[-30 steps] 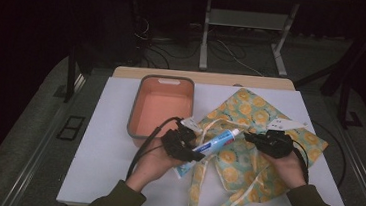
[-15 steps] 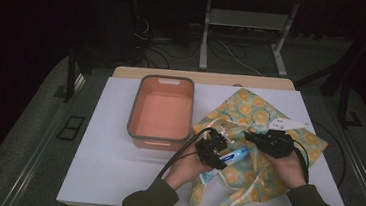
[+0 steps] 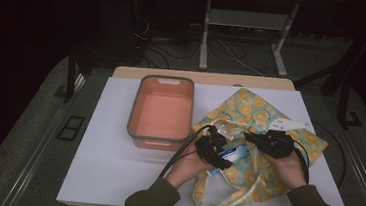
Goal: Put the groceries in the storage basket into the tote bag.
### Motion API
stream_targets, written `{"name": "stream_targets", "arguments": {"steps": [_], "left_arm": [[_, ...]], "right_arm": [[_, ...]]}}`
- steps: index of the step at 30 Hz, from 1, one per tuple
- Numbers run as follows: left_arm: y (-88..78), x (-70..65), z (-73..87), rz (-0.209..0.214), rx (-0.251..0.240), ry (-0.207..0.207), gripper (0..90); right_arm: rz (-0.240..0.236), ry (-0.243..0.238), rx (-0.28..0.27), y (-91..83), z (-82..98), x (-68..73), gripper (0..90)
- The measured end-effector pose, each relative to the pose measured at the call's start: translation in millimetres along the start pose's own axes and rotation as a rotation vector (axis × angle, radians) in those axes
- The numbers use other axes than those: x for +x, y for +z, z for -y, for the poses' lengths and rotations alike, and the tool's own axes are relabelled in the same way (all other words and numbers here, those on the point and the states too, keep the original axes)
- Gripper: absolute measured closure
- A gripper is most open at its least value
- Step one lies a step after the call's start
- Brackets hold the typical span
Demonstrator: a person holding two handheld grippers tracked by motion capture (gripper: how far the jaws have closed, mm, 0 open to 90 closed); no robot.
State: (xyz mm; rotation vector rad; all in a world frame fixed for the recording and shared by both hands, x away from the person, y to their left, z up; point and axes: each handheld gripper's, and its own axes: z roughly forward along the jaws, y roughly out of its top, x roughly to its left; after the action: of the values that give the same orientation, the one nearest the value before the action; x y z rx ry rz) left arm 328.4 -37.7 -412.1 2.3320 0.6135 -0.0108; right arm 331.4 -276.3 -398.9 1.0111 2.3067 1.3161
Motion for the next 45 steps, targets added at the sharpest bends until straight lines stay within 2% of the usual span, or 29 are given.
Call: {"name": "stream_targets", "arguments": {"steps": [2,5,9,13,17,19,23,24,26,31,38,40,42,45], "left_arm": [[-12.8,-0.8,6.6,0.004,-0.037,-0.021,36.3],[-30.1,-5.1,14.4,-0.004,-0.058,0.0,35.6],[-44.3,-10.1,32.7,-0.021,-0.049,0.013,36.7],[-46.6,-10.0,52.2,-0.013,-0.02,0.009,42.5],[-35.8,-13.4,59.9,0.0,0.012,0.026,43.0],[-27.9,-15.2,59.2,0.002,0.027,0.036,42.4],[-17.0,-17.9,55.6,-0.046,0.038,0.062,44.2],[-16.9,-17.3,54.6,-0.061,0.029,0.064,47.5],[-17.3,-14.9,52.7,-0.053,0.015,0.062,54.7],[-15.4,-17.9,45.3,-0.066,-0.002,0.107,68.7],[-13.9,-21.0,31.0,-0.141,-0.025,0.176,83.3],[-14.7,-19.6,25.4,-0.157,-0.034,0.176,86.3],[-14.1,-16.0,20.5,-0.154,-0.048,0.164,88.3],[-9.7,-10.3,13.1,-0.127,-0.064,0.129,89.5]], "right_arm": [[0.001,0.001,0.002,0.2,0.0,0.1,88.8],[0.001,0.0,0.005,0.0,0.0,0.7,88.8],[0.0,0.002,0.004,-0.1,0.3,0.8,88.8],[0.001,0.001,0.007,0.2,0.3,1.0,88.8],[0.002,-0.002,0.011,0.9,0.3,2.0,88.8],[0.001,-0.001,0.011,1.2,0.3,2.2,88.8],[0.001,-0.002,0.01,1.1,0.4,1.8,88.8],[0.001,-0.001,0.01,0.9,0.4,1.7,88.8],[0.002,0.0,0.009,0.8,0.4,1.4,88.8],[0.004,-0.002,0.009,0.7,0.2,1.9,88.8],[0.006,-0.005,0.006,0.5,-0.1,2.1,88.8],[0.006,-0.005,0.006,0.5,-0.1,1.9,88.8],[0.006,-0.006,0.004,0.3,-0.2,2.0,88.8],[0.005,-0.005,0.003,0.2,-0.4,2.2,88.8]]}}
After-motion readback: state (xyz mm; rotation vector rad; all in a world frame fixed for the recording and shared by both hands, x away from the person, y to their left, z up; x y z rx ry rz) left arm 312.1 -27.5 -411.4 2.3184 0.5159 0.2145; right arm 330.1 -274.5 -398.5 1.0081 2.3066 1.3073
